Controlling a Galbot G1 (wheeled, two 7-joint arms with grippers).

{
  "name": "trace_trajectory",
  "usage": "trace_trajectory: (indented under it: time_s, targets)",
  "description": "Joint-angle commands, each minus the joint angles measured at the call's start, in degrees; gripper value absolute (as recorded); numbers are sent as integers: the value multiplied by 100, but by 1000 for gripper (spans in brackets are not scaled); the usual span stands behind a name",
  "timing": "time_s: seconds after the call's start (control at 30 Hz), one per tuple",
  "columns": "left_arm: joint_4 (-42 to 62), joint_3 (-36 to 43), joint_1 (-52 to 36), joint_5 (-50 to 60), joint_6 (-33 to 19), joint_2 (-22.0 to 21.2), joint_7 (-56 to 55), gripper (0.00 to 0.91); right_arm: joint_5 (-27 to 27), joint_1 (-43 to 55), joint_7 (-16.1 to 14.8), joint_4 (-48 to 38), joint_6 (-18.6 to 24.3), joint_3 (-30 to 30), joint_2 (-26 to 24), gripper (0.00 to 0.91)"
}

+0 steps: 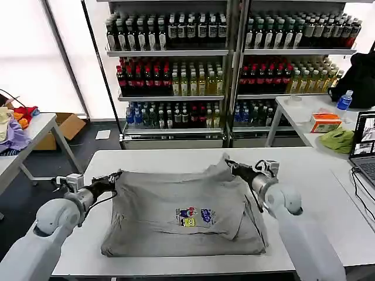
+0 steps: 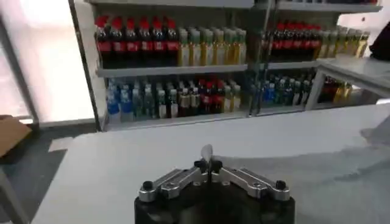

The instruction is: Fold and organize the clothes.

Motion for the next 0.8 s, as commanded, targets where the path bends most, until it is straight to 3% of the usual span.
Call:
trace_trajectory:
  time_s: [0.03,0.23,0.37,0.4,0.43,0.47,0.5,0.63,0.67,0.7,0.73,0.8]
  targets:
    - [-1550,-1156,2087,143,31,85,-163,0,550,-2664,330,2349,12,1481,-249,0]
    - [-2209,-1824,3259,208,32,-208,-112,0,305,-3871,345,3105,98,1708,323,0]
    - [-2434,-1920,3782,411,28,-496,-94,20,-331,-4424,391,3294,-19,1519,613,0]
    - [-2434,-1876,3837,508,28,-562,-84,232,-548,-4478,394,3269,-5,1457,633,0]
    - [-2408,-1837,3948,700,28,-646,-29,655,-771,-4484,390,3205,-19,1394,665,0]
    - [-2369,-1818,3967,798,28,-684,-2,907,-811,-4458,424,3162,-17,1363,685,81]
    - [-2342,-1755,3990,825,28,-708,36,907,-797,-4388,520,3131,-19,1358,693,907]
    - [-2459,-1811,3893,763,29,-858,-18,907,-822,-4169,341,3087,94,1615,549,907]
    - [-2495,-1855,3896,699,30,-874,-50,907,-958,-4146,-33,3042,377,1802,396,907]
    - [-2565,-2000,3919,583,31,-875,-78,907,-1106,-4144,-121,3014,591,1863,340,907]
    - [-2635,-2187,3977,503,32,-868,-115,907,-1288,-4127,-481,2942,752,1986,275,907]
    - [-2769,-2431,4072,399,30,-891,-170,907,-2053,-4047,-904,2681,1413,2209,221,907]
